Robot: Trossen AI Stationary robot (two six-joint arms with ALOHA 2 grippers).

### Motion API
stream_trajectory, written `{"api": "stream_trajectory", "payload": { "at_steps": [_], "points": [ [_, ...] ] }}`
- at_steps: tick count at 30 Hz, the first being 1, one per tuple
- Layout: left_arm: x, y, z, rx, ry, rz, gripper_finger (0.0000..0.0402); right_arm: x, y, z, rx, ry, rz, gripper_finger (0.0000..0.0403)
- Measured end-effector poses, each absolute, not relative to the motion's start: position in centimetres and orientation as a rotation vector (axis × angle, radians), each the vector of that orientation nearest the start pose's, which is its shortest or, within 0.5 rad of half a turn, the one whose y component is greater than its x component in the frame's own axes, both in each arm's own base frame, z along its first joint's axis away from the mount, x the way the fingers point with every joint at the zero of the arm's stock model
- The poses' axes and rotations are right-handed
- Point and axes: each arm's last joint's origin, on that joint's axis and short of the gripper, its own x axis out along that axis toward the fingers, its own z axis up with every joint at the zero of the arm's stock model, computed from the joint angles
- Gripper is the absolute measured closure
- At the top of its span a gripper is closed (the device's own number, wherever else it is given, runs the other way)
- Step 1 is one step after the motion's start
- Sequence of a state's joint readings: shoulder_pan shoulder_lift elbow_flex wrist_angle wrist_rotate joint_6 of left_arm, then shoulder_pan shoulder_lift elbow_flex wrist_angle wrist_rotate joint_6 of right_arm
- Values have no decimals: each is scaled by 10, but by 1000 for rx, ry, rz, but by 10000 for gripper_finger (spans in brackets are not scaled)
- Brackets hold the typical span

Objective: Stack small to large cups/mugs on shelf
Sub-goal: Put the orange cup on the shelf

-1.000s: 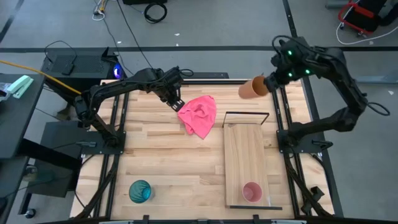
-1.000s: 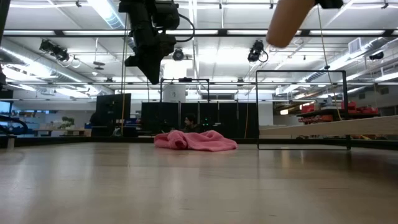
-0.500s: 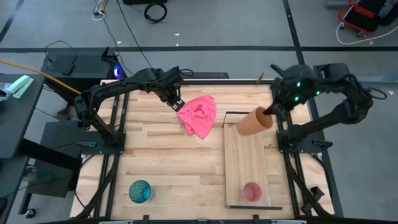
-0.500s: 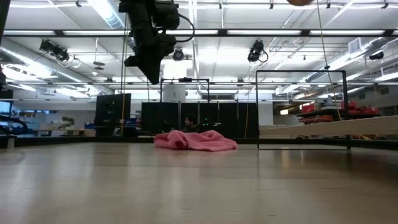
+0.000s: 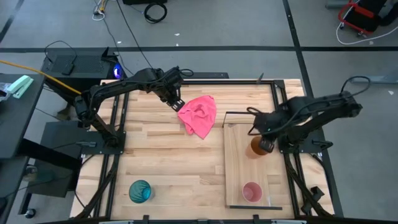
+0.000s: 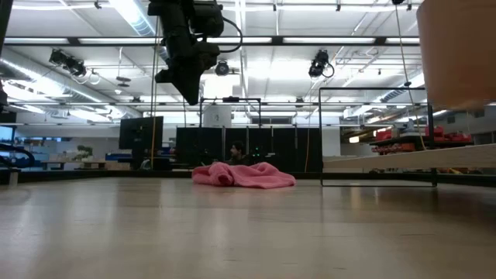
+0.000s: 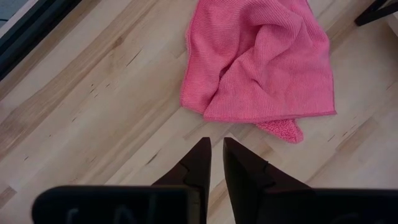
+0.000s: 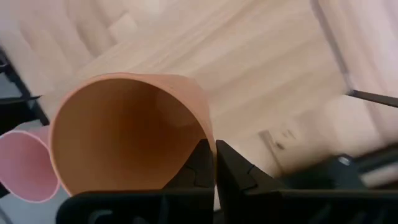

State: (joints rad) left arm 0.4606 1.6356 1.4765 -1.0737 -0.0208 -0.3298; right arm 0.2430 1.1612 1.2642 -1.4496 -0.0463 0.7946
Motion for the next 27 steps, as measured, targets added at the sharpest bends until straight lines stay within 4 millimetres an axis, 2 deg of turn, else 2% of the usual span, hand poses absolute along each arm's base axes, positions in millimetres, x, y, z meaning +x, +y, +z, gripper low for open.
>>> {"api": "stream_trajectory", "payload": {
  "at_steps": [8, 14, 27],
  "points": [
    [287, 143, 296, -554, 1141, 620, 345, 186, 57, 308, 466, 1431, -323, 400],
    [287, 143, 296, -555, 1141, 620, 351, 199, 71, 298, 430, 1449, -291, 400],
    [287, 143, 296, -560, 1140, 623, 346, 211, 85, 287, 390, 1449, -260, 400]
  ]
}}
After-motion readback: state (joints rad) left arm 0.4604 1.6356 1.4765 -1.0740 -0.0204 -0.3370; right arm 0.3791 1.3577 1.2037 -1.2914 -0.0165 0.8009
